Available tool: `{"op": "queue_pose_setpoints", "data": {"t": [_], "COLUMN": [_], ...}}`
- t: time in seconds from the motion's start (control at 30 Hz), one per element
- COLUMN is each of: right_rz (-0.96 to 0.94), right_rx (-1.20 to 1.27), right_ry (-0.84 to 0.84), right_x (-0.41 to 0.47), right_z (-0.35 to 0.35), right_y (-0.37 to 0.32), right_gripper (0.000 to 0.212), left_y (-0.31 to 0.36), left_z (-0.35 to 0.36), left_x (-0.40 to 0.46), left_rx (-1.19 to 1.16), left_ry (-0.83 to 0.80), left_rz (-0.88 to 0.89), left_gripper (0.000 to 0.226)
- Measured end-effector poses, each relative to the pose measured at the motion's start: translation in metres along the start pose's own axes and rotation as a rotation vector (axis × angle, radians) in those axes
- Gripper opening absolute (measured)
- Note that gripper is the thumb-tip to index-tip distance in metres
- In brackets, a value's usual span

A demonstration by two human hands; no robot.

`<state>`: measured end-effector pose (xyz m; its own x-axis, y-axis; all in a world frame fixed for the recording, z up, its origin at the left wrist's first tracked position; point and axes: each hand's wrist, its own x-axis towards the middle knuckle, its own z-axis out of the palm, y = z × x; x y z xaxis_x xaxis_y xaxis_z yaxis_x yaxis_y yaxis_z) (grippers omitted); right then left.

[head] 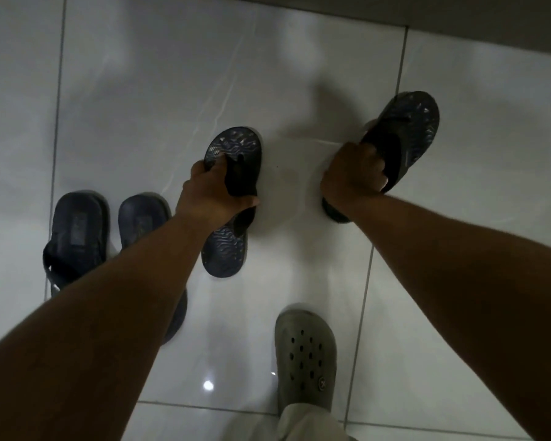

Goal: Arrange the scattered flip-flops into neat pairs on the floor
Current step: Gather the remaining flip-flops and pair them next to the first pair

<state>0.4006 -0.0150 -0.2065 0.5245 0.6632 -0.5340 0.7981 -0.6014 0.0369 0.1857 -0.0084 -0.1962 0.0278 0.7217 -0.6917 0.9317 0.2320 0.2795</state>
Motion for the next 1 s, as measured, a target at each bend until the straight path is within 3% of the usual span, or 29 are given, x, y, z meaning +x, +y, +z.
{"op": "queue_pose_setpoints", "data": {"t": [0.13, 0.27, 0.37, 0.5, 0.7, 0.77, 0.83, 0.9, 1.0], "right_rz": [-0.299, -0.729, -0.724, -0.713, -0.748, -0.718, -0.702, -0.687, -0.668], "right_rx": [-0.124, -0.217, -0.186, -0.198, -0.062, -0.150, -0.227, -0.293, -0.249], "right_ry": [-0.053, -0.039, -0.006, -0.025, -0.076, -0.042, 0.007, -0.035, -0.167], "right_x": [-0.040, -0.054, -0.046, -0.041, -0.057, -0.061, -0.059, -0.052, -0.044], "right_z": [0.015, 0.027, 0.018, 0.009, 0.032, 0.031, 0.027, 0.016, 0.004], "right_y": [0.031, 0.090, 0.118, 0.107, 0.076, 0.072, 0.069, 0.070, 0.070], "right_gripper": [0.041, 0.041, 0.047, 0.054, 0.030, 0.044, 0.071, 0.087, 0.063], "left_y": [-0.001, -0.010, -0.022, -0.032, -0.019, -0.017, -0.019, -0.026, -0.036], "left_z": [-0.002, -0.003, -0.001, 0.000, 0.013, 0.015, 0.013, 0.008, 0.002], "left_x": [0.001, -0.006, -0.014, -0.017, -0.023, -0.025, -0.024, -0.019, -0.013], "left_rx": [-0.017, -0.013, 0.016, -0.037, -0.118, -0.064, -0.032, -0.021, -0.044], "left_ry": [-0.010, 0.021, 0.023, 0.052, 0.023, 0.006, 0.001, 0.010, 0.034], "left_rz": [0.009, 0.011, -0.018, -0.060, -0.006, 0.037, 0.054, 0.054, 0.013], "left_gripper": [0.106, 0.100, 0.099, 0.094, 0.091, 0.093, 0.092, 0.087, 0.081]}}
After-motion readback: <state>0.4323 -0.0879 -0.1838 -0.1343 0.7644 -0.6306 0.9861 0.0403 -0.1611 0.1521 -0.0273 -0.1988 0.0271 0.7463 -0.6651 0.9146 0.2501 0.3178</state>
